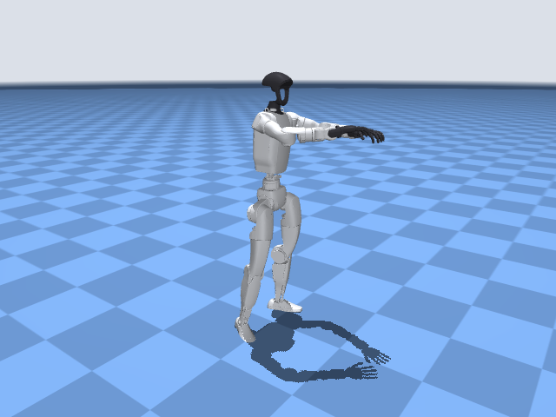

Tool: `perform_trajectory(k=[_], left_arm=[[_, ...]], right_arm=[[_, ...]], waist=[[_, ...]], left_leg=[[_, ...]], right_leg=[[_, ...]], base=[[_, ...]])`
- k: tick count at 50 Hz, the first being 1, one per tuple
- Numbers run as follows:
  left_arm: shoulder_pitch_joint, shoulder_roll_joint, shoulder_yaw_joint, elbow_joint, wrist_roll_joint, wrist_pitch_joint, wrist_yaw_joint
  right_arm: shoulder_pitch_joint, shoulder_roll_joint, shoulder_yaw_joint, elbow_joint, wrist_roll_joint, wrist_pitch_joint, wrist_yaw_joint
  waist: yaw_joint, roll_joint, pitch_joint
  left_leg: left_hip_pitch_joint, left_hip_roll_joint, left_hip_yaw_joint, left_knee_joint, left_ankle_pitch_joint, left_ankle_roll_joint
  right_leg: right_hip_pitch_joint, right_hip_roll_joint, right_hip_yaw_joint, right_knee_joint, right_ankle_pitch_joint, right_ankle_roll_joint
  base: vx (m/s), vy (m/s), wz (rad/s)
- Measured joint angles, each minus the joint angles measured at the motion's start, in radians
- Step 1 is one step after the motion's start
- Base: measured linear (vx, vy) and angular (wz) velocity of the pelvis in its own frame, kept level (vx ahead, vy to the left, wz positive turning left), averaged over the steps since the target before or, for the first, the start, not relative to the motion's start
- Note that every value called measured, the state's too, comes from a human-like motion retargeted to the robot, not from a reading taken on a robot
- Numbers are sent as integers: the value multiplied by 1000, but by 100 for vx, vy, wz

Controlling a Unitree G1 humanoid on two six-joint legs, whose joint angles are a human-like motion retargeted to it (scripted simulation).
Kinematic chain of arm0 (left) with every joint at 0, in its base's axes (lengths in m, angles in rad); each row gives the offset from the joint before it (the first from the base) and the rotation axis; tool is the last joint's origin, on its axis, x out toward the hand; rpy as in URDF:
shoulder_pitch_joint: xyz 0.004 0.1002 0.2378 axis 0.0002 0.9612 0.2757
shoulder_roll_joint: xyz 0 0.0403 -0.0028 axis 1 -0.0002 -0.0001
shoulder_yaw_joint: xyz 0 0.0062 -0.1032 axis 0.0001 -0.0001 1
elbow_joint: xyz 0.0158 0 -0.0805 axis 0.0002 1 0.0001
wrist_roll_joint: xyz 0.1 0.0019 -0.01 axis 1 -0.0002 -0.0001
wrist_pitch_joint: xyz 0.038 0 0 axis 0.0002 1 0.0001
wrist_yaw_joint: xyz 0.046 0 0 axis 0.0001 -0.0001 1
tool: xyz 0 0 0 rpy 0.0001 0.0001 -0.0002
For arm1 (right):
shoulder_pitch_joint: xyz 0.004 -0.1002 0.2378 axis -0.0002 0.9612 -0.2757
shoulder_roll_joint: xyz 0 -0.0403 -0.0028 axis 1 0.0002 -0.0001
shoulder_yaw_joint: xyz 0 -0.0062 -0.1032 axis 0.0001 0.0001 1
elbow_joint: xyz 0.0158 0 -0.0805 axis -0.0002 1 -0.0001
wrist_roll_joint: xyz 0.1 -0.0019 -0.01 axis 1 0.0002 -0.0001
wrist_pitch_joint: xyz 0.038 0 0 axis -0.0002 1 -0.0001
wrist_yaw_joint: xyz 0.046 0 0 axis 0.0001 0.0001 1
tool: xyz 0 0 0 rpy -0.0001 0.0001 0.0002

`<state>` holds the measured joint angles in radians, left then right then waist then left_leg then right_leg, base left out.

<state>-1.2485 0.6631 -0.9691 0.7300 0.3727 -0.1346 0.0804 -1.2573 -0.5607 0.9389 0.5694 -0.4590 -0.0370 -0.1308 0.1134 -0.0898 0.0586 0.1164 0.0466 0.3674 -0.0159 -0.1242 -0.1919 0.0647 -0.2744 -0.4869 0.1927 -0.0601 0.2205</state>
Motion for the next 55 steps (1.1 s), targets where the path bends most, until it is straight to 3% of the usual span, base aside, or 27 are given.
perform_trajectory(k=[10, 22, 33, 37, 42, 45, 51, 55], left_arm=[[10, -2, -10, 11, 47, -12, 101], [17, -61, 31, 27, -74, 35, -14], [-7, -81, -4, 12, 59, -30, 207], [-10, -114, -2, 38, 45, -13, 197], [-13, -174, 37, 60, -109, 41, 6], [-31, -194, 42, 56, -168, 57, -58], [-92, -187, 5, 15, -26, 17, 118], [-116, -195, 26, -5, 73, 23, 213]], right_arm=[[12, -62, 2, -7, -95, -15, -92], [-8, -93, -3, 14, -61, 33, 30], [-17, -145, -6, -8, -161, -7, -194], [-11, -152, -2, -7, -129, -18, -111], [-6, -147, -6, -9, -38, 10, 127], [-8, -151, -13, -23, -28, 33, 138], [-7, -164, -55, -67, -49, 21, -60], [8, -165, -78, -98, -24, -13, -20]], waist=[[-97, 24, 26], [-201, 50, 46], [-294, 76, 60], [-328, 82, 67], [-370, 91, 73], [-392, 98, 73], [-423, 112, 67], [-435, 115, 63]], left_leg=[[19, 21, 137, 9, -12, 20], [38, 45, 311, 12, -13, 35], [54, 82, 451, 22, -1, 23], [64, 87, 489, 29, -1, 26], [76, 89, 528, 40, -3, 34], [81, 94, 547, 46, -3, 36], [86, 109, 573, 52, 2, 34], [89, 118, 578, 57, 6, 35]], right_leg=[[-63, 38, 140, -17, 23, 22], [-112, 107, 301, -106, 88, 41], [-136, 183, 414, -183, 144, 41], [-140, 196, 448, -193, 151, 41], [-143, 206, 483, -200, 156, 41], [-144, 215, 498, -206, 159, 41], [-144, 236, 515, -220, 166, 41], [-139, 247, 516, -227, 169, 41]], base=[[-3, -6, -74], [-2, -7, -77], [0, -11, -67], [2, -7, -52], [3, -6, -43], [3, -7, -35], [3, -8, -24], [2, -7, -8]])
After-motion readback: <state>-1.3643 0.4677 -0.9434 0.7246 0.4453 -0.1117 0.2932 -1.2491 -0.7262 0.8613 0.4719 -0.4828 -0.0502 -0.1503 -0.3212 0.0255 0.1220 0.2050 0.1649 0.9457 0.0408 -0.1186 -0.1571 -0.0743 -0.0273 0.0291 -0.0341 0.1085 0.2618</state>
